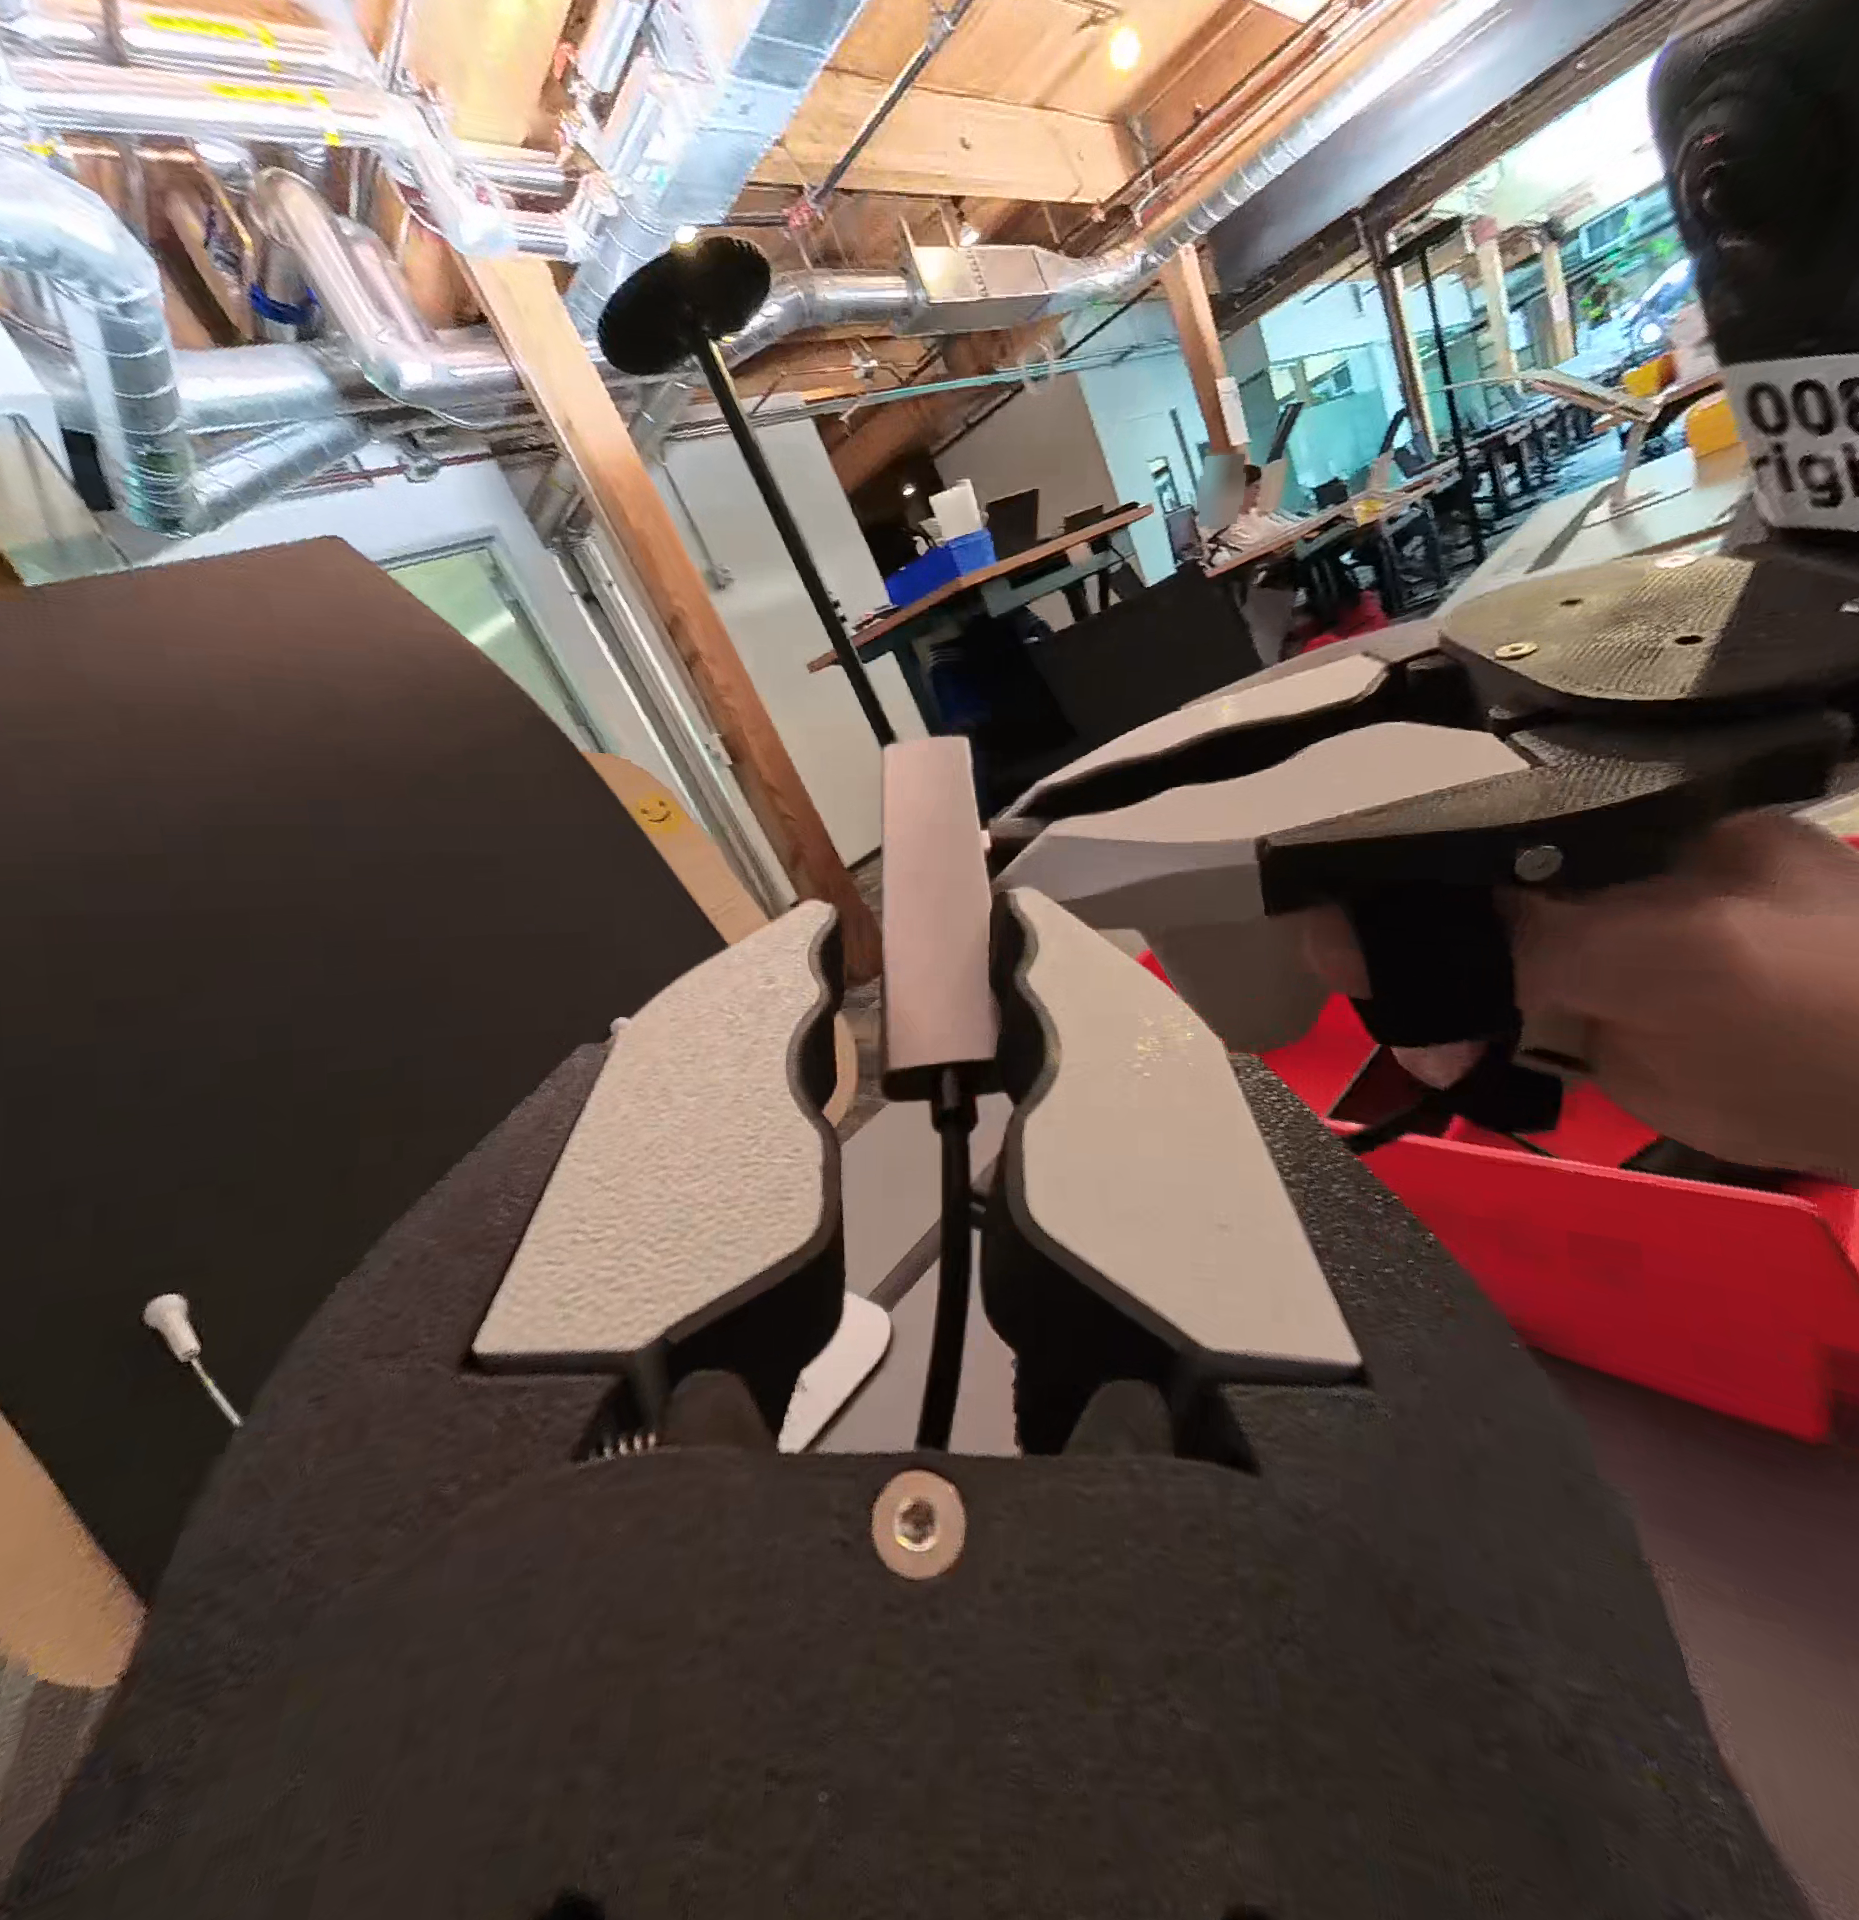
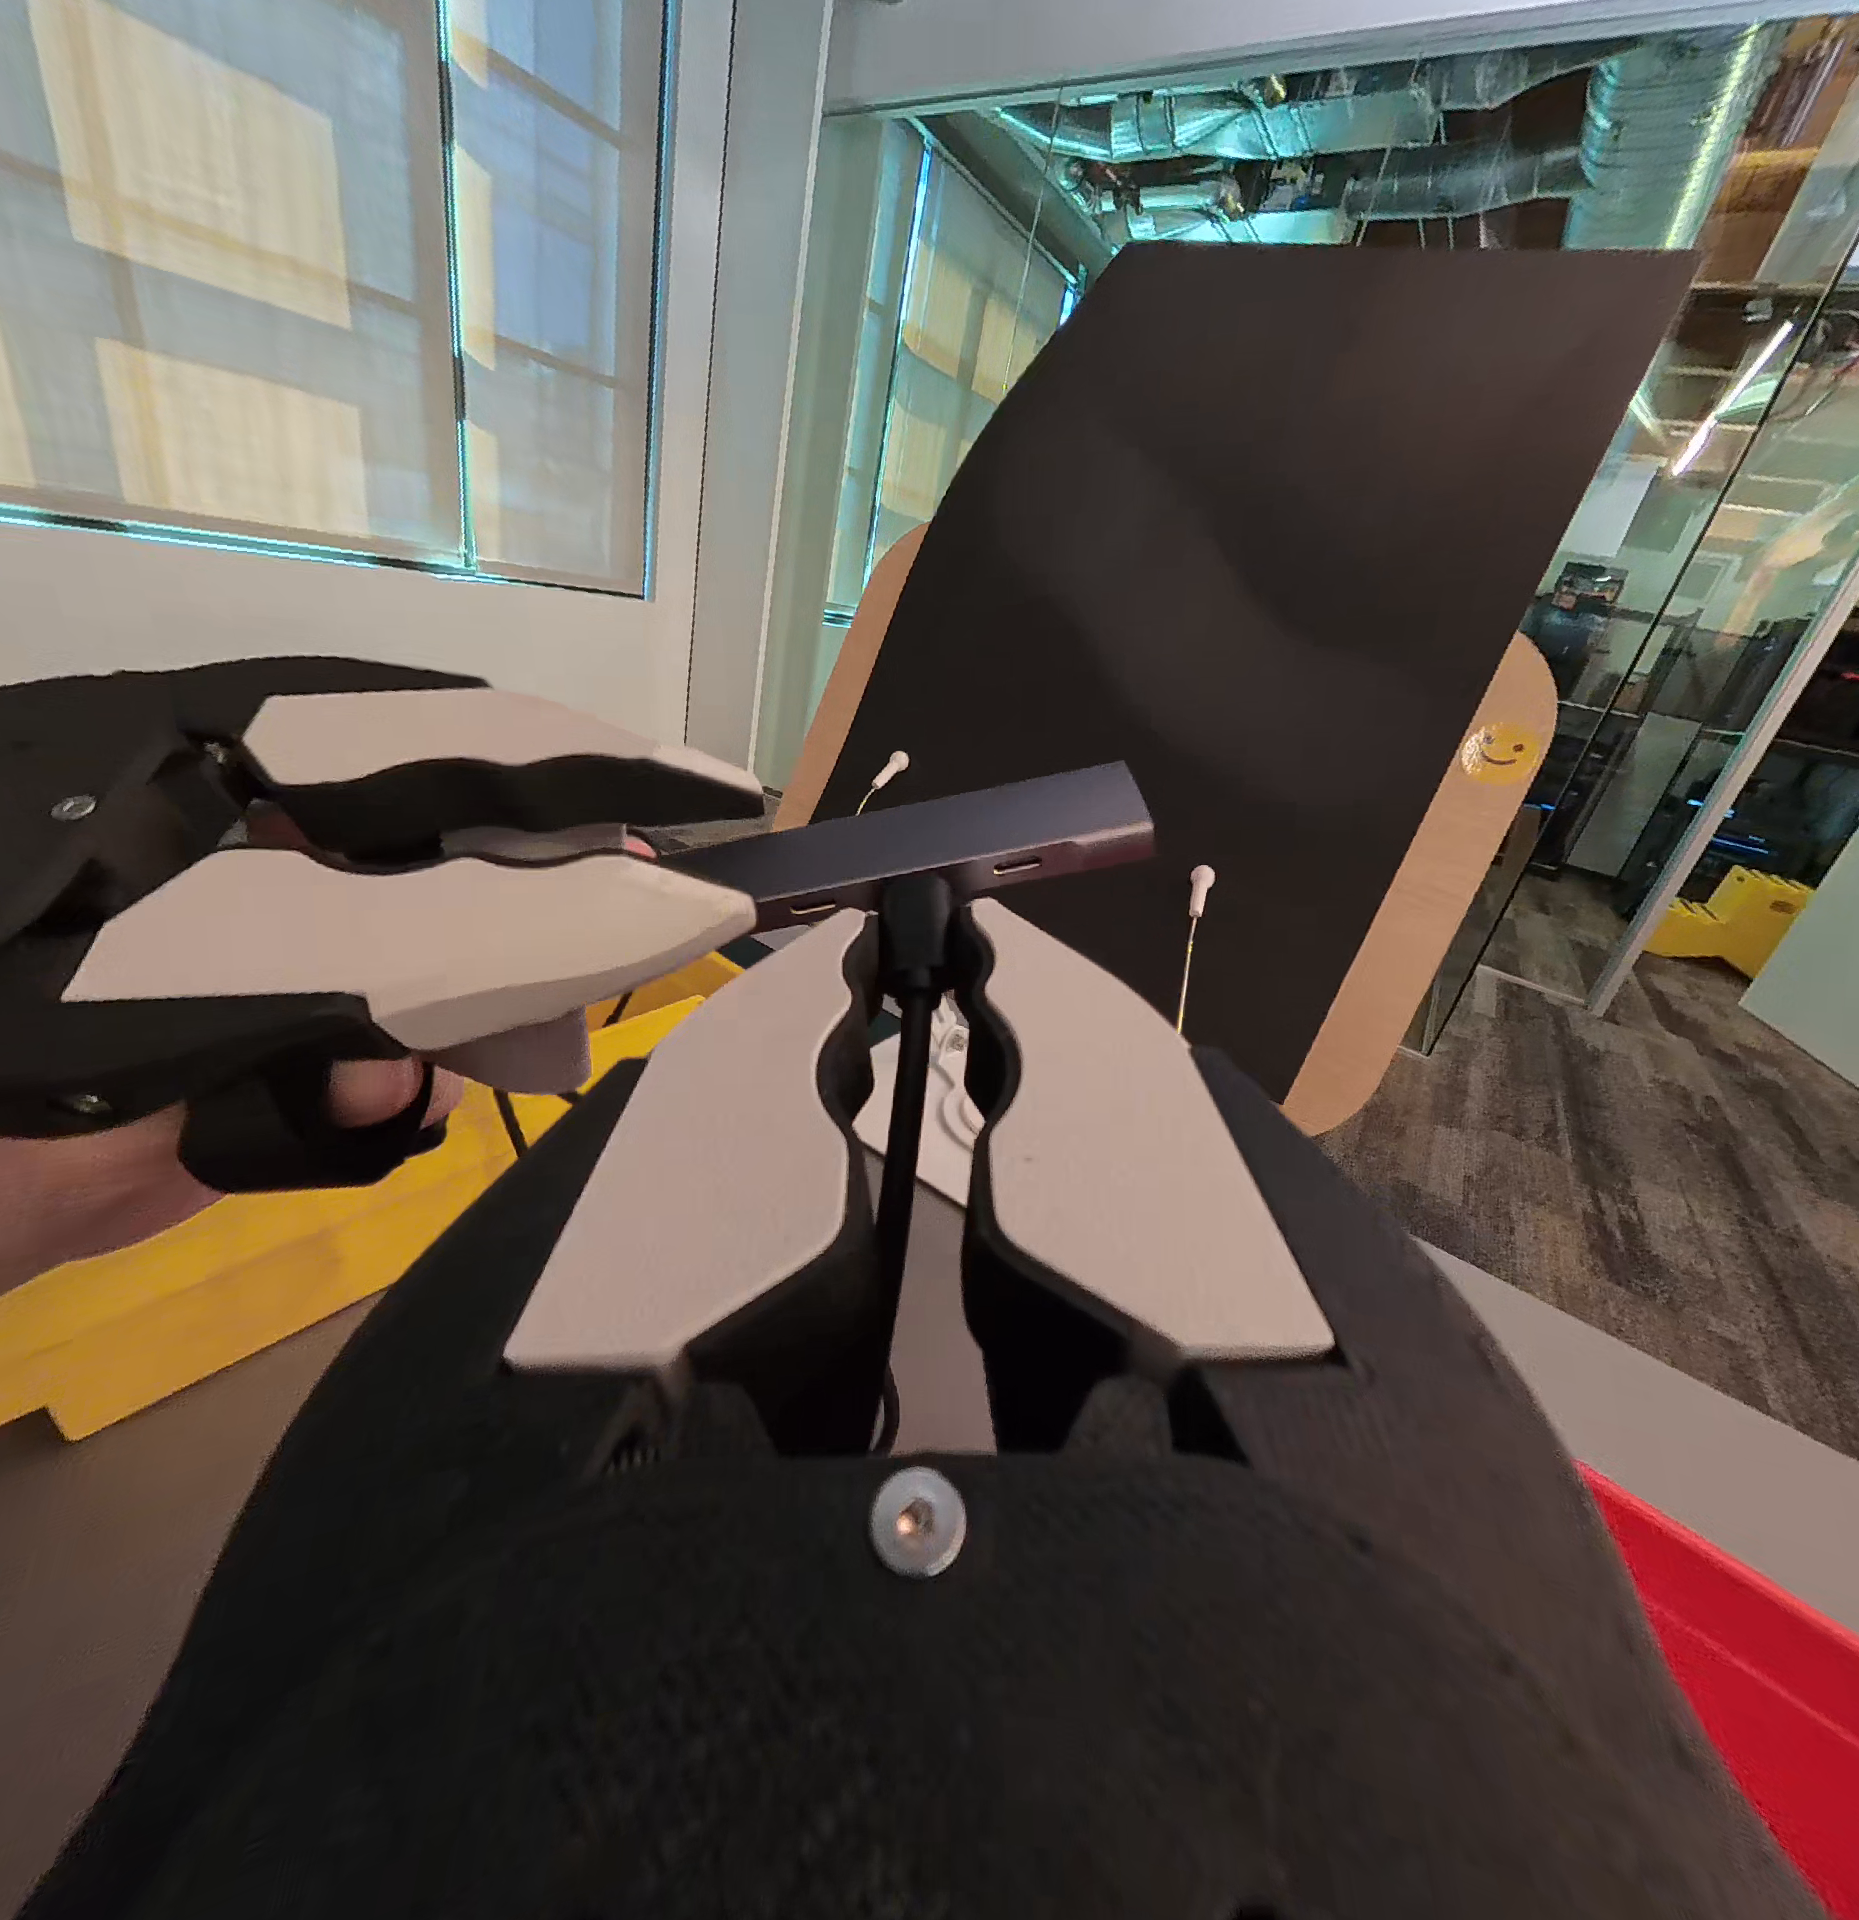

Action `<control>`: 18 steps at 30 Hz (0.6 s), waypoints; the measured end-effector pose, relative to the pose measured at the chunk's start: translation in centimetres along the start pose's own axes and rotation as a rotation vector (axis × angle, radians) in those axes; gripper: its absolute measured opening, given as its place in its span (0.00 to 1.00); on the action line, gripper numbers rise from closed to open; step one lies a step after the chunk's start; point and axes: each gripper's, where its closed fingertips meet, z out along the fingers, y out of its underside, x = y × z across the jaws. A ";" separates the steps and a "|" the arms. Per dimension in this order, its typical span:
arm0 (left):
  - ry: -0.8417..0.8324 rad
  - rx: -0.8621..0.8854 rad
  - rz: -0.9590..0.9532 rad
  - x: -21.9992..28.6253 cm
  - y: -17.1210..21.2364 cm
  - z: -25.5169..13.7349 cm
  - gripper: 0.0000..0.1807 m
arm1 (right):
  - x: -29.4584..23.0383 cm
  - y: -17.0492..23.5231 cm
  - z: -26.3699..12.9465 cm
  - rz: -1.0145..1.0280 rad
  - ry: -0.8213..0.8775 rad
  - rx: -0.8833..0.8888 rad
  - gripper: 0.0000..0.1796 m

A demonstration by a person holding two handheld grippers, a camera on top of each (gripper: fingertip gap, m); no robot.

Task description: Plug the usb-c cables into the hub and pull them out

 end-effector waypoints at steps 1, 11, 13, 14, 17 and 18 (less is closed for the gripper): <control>-0.005 -0.020 0.010 0.1 0.3 0.1 0.14 | 0.1 0.1 0.1 0.001 0.005 -0.004 0.08; 0.014 0.001 -0.065 0.4 0.5 0.2 0.13 | -0.3 -0.7 -0.3 -0.033 0.002 0.054 0.08; 0.005 0.014 -0.068 0.4 0.5 0.2 0.13 | -0.2 -0.7 -0.3 -0.015 -0.003 0.055 0.08; 0.004 0.013 -0.076 0.4 0.5 0.2 0.13 | -0.3 -0.7 -0.2 -0.004 -0.012 0.061 0.08; -0.001 0.016 -0.095 0.3 0.7 0.1 0.13 | -0.3 -0.5 0.0 -0.027 -0.015 0.047 0.08; -0.002 0.014 -0.095 0.2 0.8 0.2 0.13 | -0.3 -0.5 0.0 -0.037 -0.016 0.043 0.08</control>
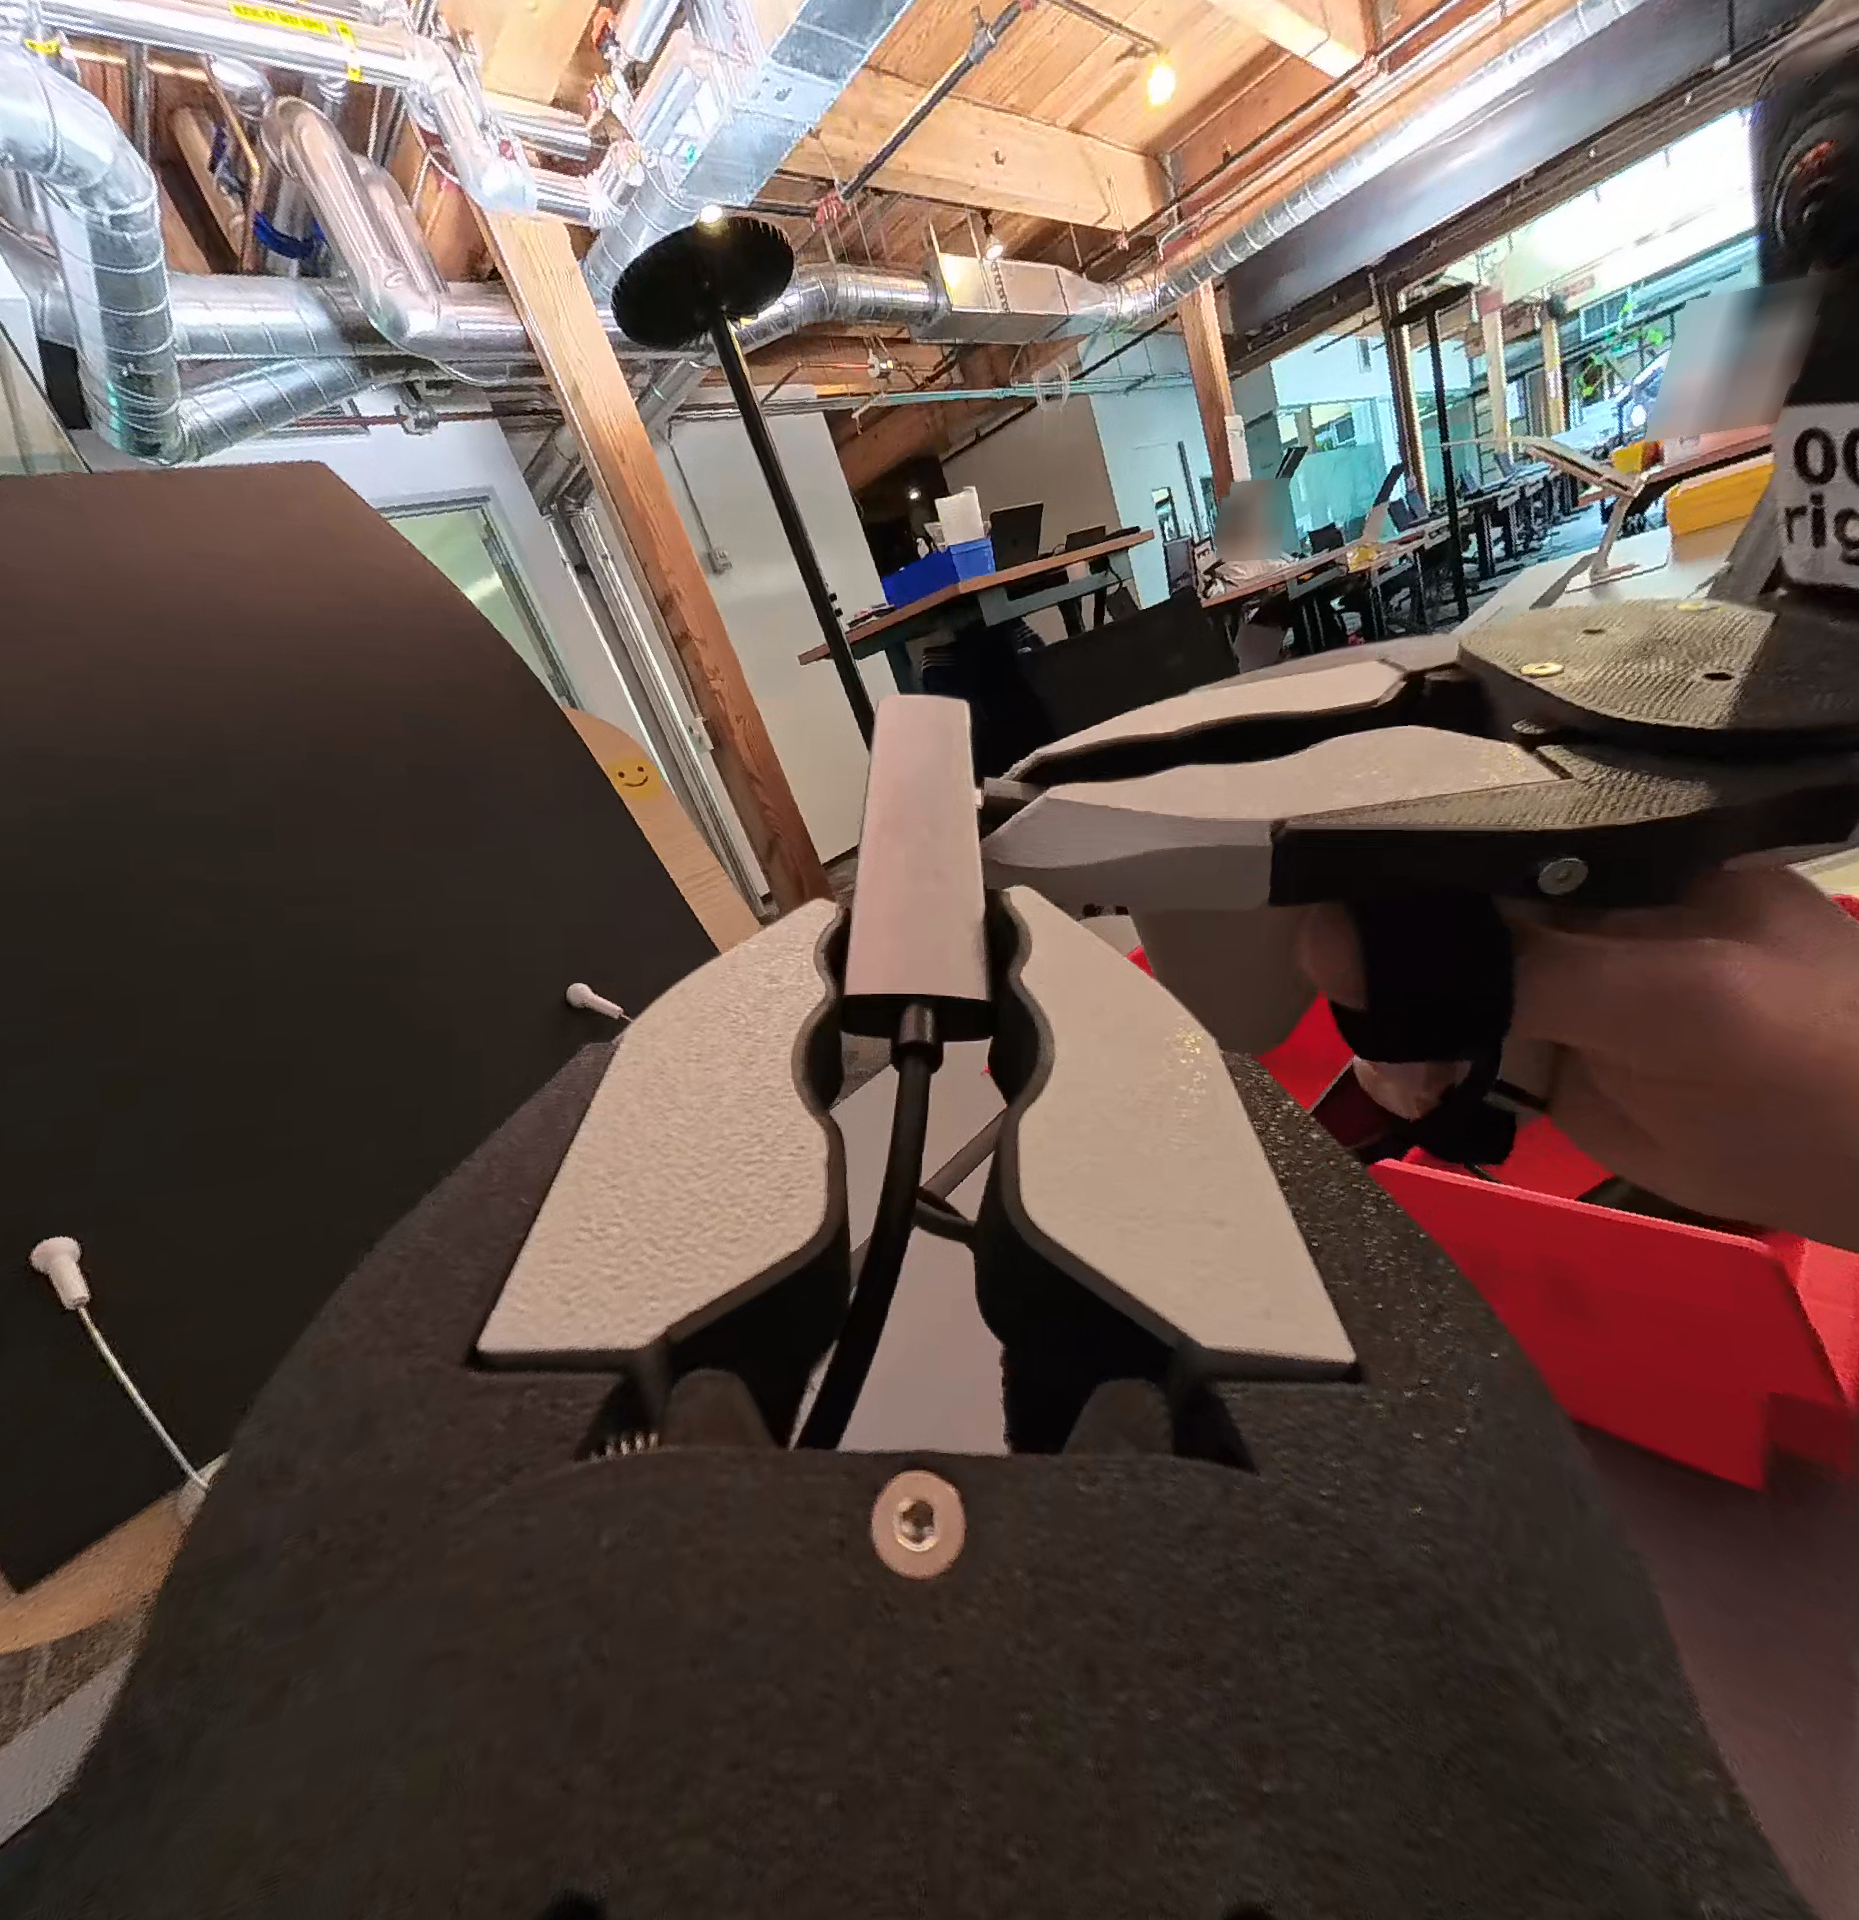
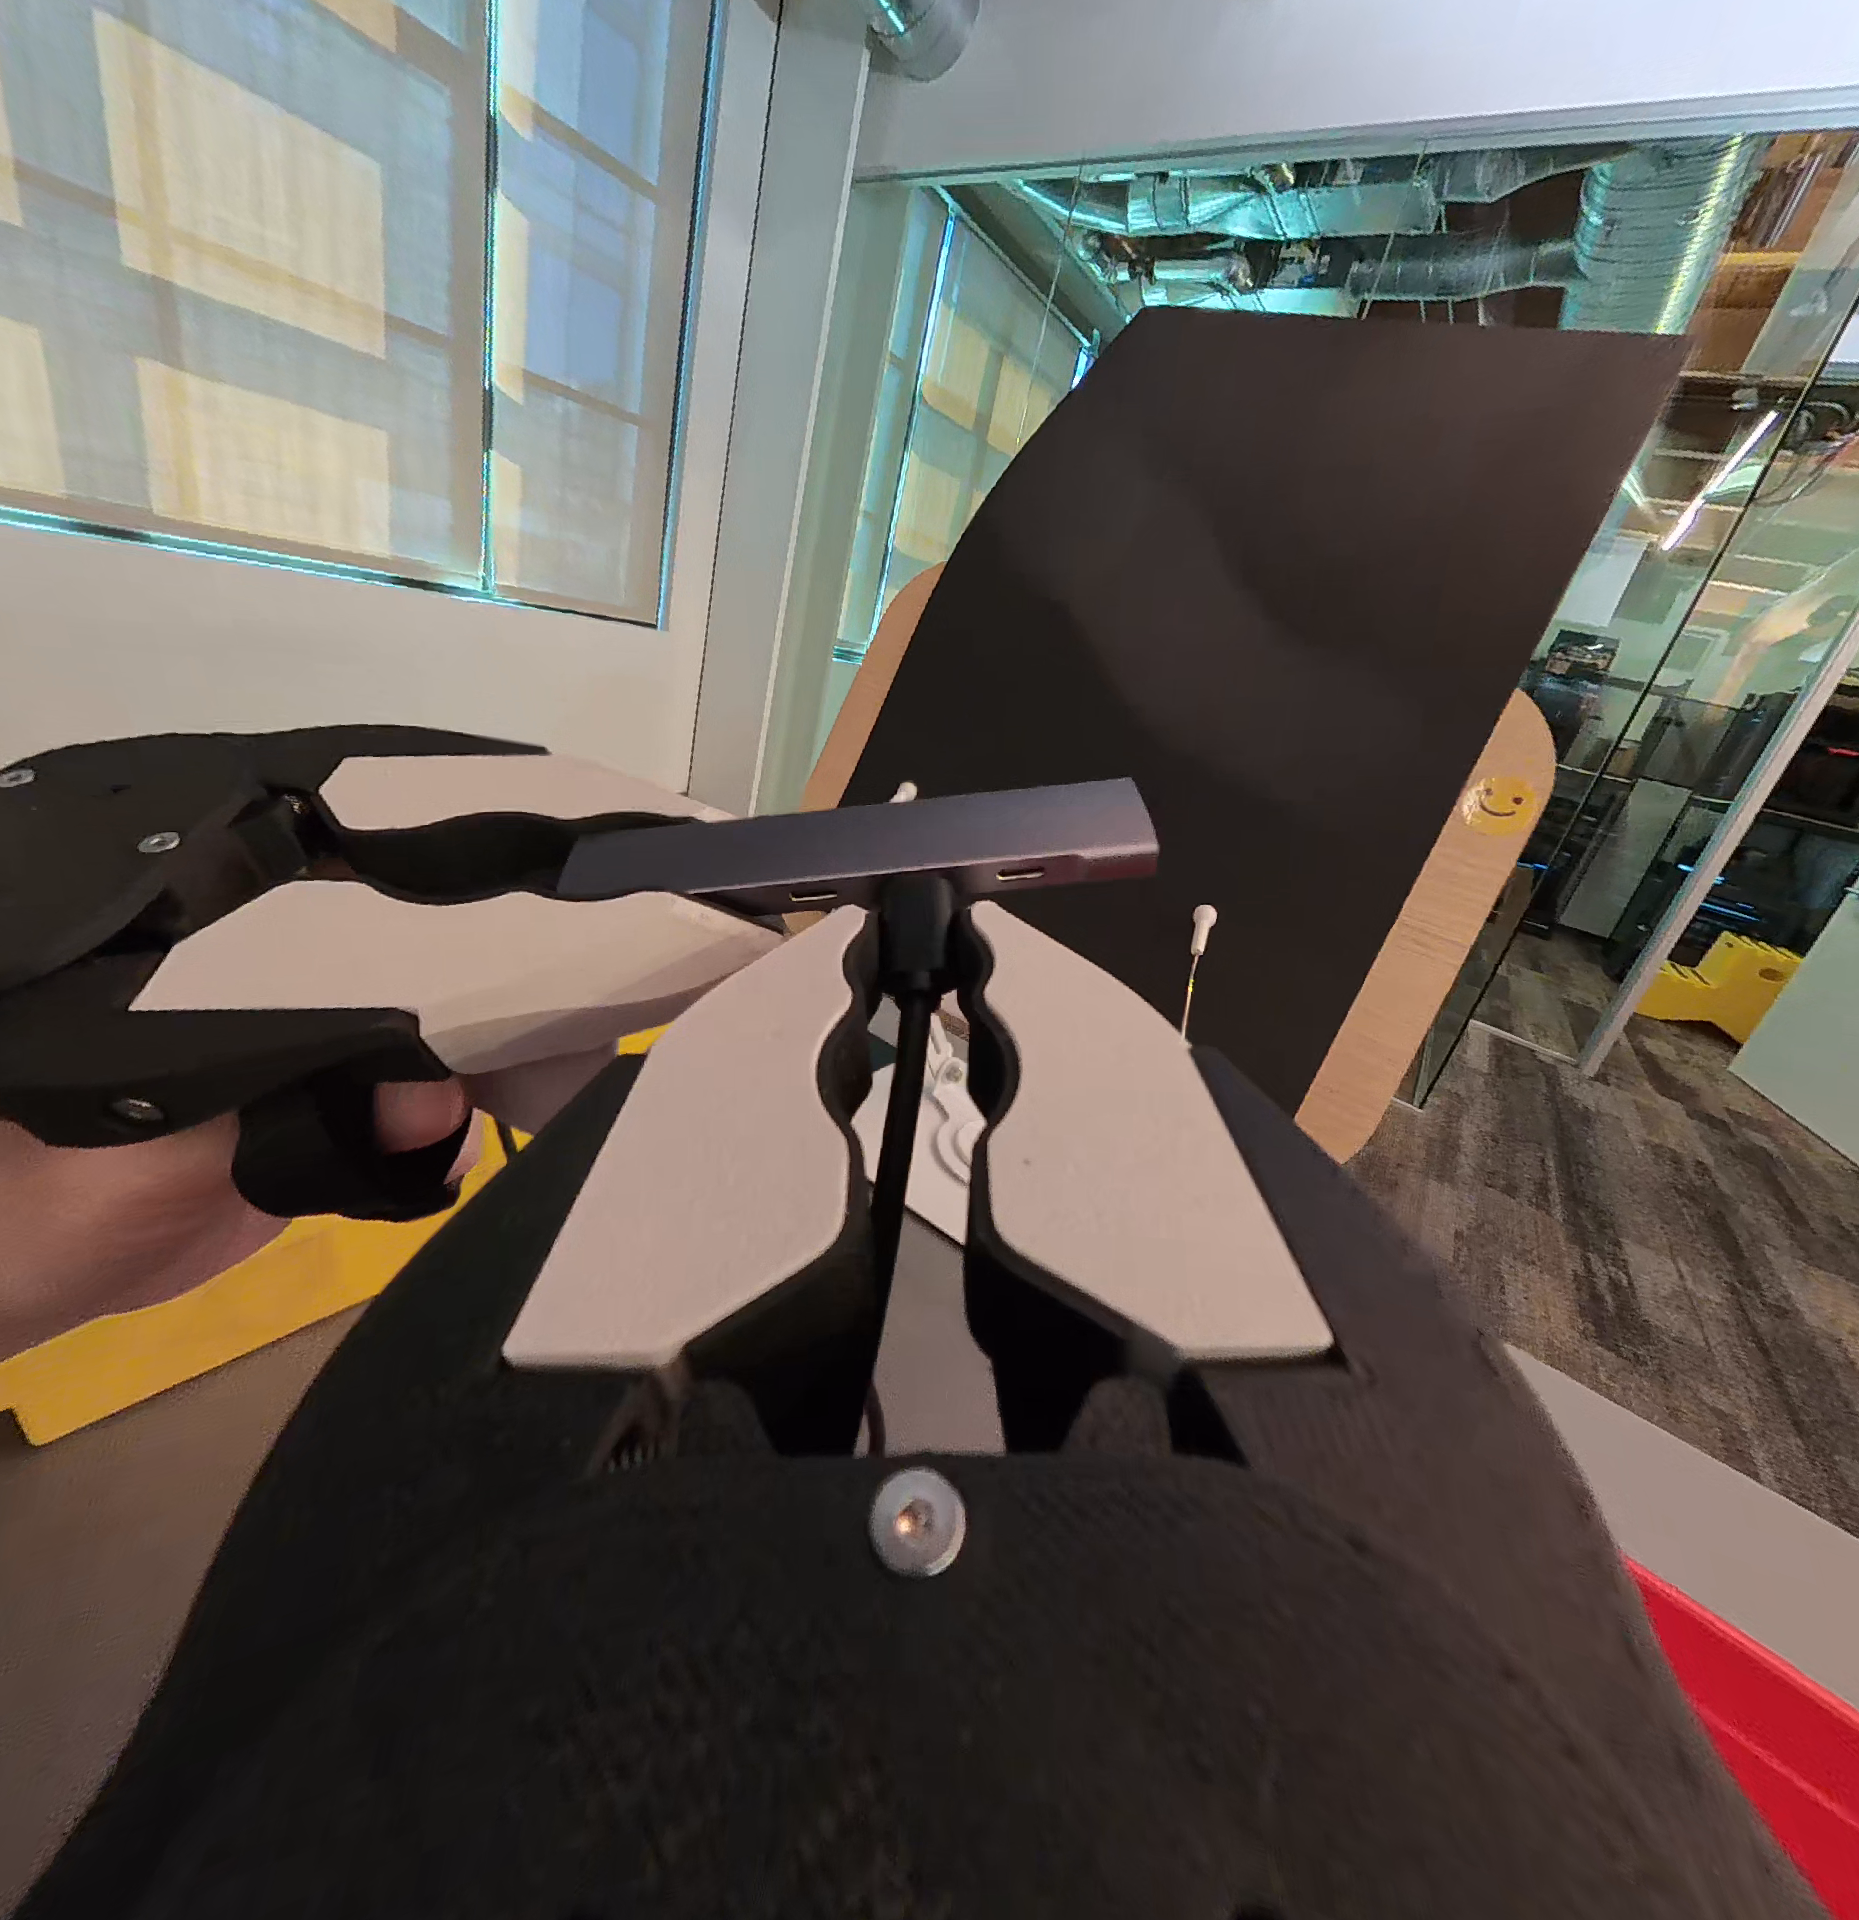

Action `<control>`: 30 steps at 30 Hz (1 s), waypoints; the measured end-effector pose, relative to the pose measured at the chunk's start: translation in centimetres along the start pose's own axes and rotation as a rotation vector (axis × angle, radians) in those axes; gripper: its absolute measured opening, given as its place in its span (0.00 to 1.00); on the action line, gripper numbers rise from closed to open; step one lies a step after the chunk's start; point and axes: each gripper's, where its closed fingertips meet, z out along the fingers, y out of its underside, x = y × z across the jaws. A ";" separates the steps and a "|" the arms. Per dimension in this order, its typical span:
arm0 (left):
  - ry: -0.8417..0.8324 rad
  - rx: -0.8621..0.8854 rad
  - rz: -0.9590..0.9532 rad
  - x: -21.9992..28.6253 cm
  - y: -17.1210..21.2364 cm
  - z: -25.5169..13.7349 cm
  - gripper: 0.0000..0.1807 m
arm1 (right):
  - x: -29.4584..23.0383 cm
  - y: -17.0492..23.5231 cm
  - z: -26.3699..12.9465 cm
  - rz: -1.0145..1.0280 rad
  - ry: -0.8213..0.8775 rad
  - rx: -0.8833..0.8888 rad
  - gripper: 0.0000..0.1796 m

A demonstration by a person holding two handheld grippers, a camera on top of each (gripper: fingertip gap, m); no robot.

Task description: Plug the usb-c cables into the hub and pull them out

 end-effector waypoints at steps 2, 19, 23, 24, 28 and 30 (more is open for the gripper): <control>-0.005 -0.002 0.000 -0.1 0.0 0.0 0.13 | 0.0 -0.2 -0.1 -0.002 0.001 0.008 0.08; -0.037 -0.076 -0.067 -0.7 -0.5 -0.2 0.14 | -0.3 -0.4 -0.3 -0.043 0.033 0.001 0.08; -0.086 -0.064 -0.042 -0.9 -0.1 0.1 0.14 | 0.1 0.2 0.1 -0.001 0.071 0.013 0.08; -0.088 -0.071 -0.067 -1.0 0.0 0.3 0.14 | 0.4 0.3 0.2 0.007 0.082 0.010 0.08; -0.100 -0.066 -0.108 -1.2 -0.1 1.0 0.14 | 1.0 -0.1 0.2 -0.010 0.113 0.012 0.08; -0.109 -0.065 -0.078 -1.1 -0.2 1.4 0.14 | 1.4 -0.1 0.2 -0.026 0.107 0.007 0.08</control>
